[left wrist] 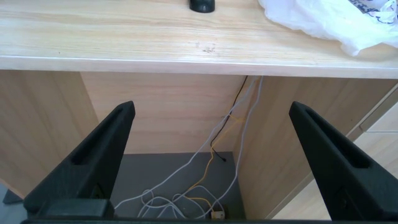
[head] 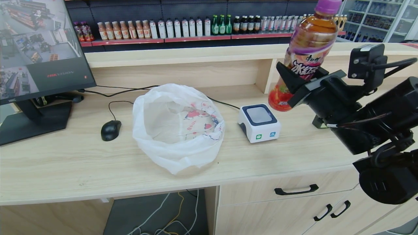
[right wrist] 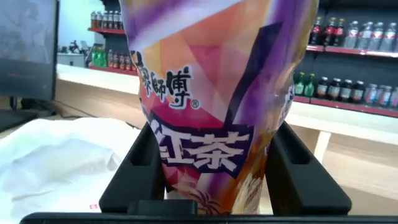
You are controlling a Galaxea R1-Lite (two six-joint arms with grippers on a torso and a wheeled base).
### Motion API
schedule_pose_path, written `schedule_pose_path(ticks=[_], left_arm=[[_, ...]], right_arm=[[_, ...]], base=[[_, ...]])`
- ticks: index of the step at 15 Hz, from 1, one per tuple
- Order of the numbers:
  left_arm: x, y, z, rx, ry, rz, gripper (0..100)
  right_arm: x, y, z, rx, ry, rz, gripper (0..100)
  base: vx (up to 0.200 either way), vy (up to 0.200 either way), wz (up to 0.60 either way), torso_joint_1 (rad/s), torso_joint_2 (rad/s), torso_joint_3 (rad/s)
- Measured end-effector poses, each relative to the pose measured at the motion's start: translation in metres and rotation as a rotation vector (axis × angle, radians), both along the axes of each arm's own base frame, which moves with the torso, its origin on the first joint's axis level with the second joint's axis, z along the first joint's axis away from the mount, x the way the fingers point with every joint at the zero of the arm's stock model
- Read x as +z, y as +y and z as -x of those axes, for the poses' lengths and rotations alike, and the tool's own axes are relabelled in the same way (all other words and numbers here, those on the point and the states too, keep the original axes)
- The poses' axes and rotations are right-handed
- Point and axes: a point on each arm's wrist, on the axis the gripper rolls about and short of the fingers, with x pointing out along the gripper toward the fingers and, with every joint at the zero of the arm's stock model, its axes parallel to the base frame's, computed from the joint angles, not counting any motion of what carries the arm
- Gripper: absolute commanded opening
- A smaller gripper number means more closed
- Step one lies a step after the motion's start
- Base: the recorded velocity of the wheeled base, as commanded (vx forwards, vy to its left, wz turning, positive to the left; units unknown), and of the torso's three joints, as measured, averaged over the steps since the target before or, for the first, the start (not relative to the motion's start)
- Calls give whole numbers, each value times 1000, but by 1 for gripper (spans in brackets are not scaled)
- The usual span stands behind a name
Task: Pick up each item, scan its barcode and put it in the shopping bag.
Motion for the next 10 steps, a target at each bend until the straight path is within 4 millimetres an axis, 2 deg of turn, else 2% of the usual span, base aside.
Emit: schedule_pose_path(ticks=[4,7,10], left_arm=[[0,0,0,0,0,0,100],[0,0,0,0,0,0,100],[0,0,0,0,0,2,100]], right_arm=[[-11,-2,11,61,-1,104,0],[-16,-4,17,62,18,119,0],[-29,-5,22,76,82,126,0]], base=[[0,0,0,0,0,0],[0,0,0,0,0,0],[0,0,0,0,0,0]])
